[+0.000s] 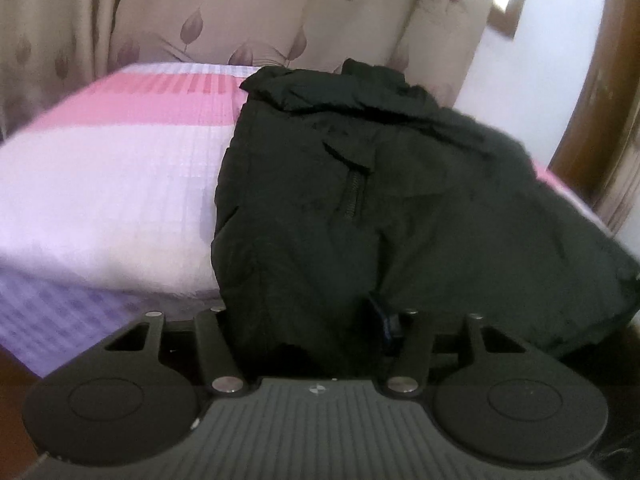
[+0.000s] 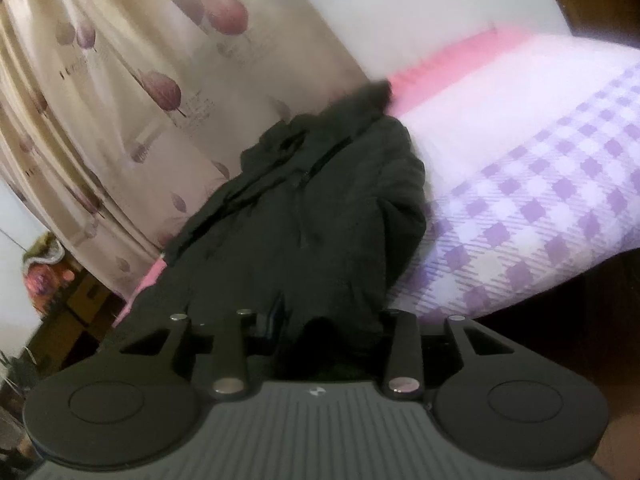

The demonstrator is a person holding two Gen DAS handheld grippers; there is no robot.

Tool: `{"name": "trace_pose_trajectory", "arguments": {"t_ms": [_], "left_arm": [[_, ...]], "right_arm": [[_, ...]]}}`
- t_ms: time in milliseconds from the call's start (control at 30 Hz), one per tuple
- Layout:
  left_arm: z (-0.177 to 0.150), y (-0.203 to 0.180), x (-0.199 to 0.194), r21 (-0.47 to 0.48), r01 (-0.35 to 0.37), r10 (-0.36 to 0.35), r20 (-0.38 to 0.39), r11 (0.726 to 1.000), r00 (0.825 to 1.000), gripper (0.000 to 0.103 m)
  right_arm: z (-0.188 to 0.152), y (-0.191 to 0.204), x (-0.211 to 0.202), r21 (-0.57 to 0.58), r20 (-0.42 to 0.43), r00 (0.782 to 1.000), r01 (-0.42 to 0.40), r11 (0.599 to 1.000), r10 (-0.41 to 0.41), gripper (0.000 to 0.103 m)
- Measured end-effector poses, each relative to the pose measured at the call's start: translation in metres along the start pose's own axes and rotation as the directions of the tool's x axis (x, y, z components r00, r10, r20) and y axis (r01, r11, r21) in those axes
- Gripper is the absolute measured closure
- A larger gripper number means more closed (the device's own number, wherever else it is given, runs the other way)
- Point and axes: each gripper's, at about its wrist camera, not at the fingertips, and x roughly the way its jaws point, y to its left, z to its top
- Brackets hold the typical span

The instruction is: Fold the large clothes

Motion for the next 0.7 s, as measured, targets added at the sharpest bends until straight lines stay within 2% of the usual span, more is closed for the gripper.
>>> {"name": "trace_pose_trajectory", "arguments": {"t_ms": [133,333,433,533,600,633,700], "left_arm": [[0.001,-0.008,0.000,0.034,-0.045,0.045,-0.011,0.998,0.999,0.048],[0.003,-0.017,0.000,0.078,-0.087,0.088,-0.010,0.993,0.996,0.046],[0.004,-0.020,0.001,0.081,-0.096,0.097,-0.014,0.992,0.995,0.045],[0.006,-0.022,0.001,0.082,-0.095,0.098,-0.025,0.992,0.995,0.039],[0.007,-0.021,-0.001,0.072,-0.066,0.068,-0.030,0.995,0.997,0.036],[0.008,-0.019,-0.003,0.062,-0.045,0.046,-0.027,0.997,0.999,0.039],[0.009,-0.011,-0.009,0.011,0.009,-0.009,-0.014,1.000,1.000,0.059]], "right_arm": [[-0.001,0.008,0.001,-0.038,0.005,0.999,0.032,0.999,-0.032,0.074],[0.000,0.011,0.000,-0.050,0.004,1.000,0.028,0.998,-0.028,0.074],[0.000,0.009,0.001,-0.036,-0.009,1.000,0.010,0.999,-0.010,0.072],[0.001,0.004,0.005,-0.008,-0.027,1.000,0.004,1.000,-0.004,0.061],[0.000,0.005,0.006,-0.010,-0.028,1.000,-0.004,1.000,0.003,0.061],[0.000,0.007,0.006,-0.019,-0.032,0.999,-0.003,1.000,0.003,0.062],[0.001,0.010,0.005,-0.034,-0.029,1.000,-0.001,0.999,0.000,0.072]]}}
